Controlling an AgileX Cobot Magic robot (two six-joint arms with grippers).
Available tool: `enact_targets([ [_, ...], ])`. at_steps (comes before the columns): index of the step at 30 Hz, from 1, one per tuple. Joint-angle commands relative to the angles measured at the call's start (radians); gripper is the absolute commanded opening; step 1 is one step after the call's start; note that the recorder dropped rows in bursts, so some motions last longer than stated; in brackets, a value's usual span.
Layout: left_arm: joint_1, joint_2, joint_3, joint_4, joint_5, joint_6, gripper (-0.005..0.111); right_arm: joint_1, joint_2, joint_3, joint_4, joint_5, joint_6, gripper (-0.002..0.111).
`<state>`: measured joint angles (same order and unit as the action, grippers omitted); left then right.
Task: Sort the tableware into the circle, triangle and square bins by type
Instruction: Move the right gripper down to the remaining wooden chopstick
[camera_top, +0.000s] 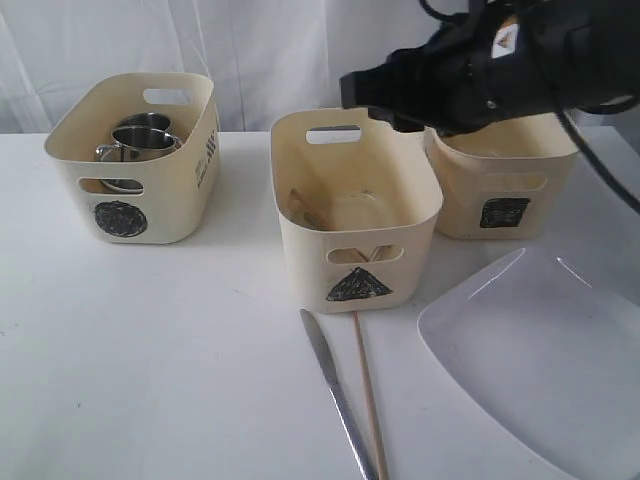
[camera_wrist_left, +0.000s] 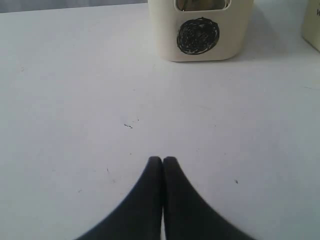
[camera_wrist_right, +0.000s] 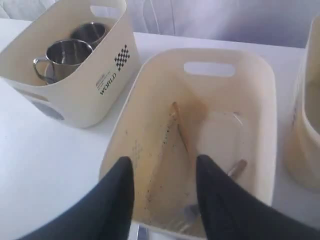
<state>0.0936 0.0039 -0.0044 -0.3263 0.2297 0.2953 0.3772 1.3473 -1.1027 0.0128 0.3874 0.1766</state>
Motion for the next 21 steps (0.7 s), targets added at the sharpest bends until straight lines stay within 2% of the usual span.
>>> enact_targets([
  [1, 0.004, -0.004, 0.004, -0.011, 0.003, 0.000, 0.000, 0.001, -0.130, 0.109, -0.004, 0.060, 0.011, 0.039],
  [8, 0.004, -0.004, 0.004, -0.011, 0.003, 0.000, 0.000, 0.003, -0.239, 0.311, 0.069, 0.120, 0.048, 0.039],
  [13, 0.004, -0.004, 0.004, -0.011, 0.003, 0.000, 0.000, 0.003, -0.235, 0.427, 0.132, 0.059, 0.093, 0.039],
  [18, 0.004, -0.004, 0.004, -0.011, 0.003, 0.000, 0.000, 0.003, -0.184, 0.464, 0.143, 0.061, 0.100, 0.032],
  [21, 0.004, -0.004, 0.004, -0.011, 0.003, 0.000, 0.000, 0.024, -0.127, 0.464, 0.164, 0.097, 0.098, 0.032],
])
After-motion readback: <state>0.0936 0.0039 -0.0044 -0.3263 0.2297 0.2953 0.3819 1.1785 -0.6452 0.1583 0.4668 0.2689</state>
